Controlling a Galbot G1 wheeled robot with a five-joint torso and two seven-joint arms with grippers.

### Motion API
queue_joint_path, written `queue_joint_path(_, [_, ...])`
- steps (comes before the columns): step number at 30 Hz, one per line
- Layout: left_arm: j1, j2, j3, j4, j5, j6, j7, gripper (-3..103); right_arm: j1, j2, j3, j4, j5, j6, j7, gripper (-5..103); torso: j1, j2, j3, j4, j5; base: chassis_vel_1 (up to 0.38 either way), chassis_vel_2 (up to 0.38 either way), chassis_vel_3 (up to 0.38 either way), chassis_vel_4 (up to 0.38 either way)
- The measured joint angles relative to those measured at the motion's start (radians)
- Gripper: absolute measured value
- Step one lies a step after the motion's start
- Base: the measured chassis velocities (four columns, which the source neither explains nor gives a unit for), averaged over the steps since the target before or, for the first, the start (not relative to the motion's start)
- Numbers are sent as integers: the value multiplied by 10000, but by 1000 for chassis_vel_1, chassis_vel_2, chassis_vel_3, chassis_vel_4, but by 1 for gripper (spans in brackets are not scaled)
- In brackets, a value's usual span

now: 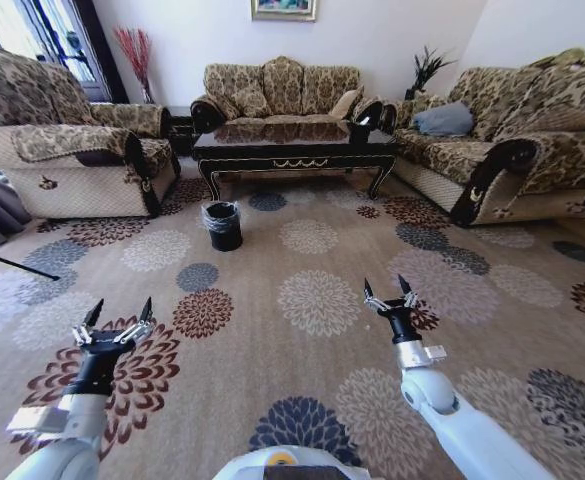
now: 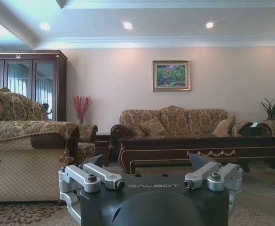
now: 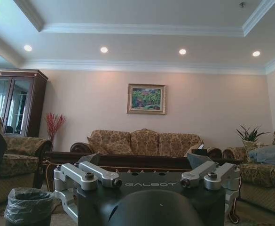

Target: Move to the front of the table and pick up the trash from the floor, then place it into the trash bin.

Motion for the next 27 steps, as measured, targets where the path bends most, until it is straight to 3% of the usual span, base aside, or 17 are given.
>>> queue_joint_path(21, [23,-183,189,23,215,-87,25,100,-56,15,35,-58,17,126,-96,100,-1,0,0,-3,3,-46,-44,51,49])
queue_joint_path(27, [47,-57,194,-10,381,356,-350,100,-79,-2,74,8,15,130,-113,100,-2,0,0,3,0,0,0,0,0])
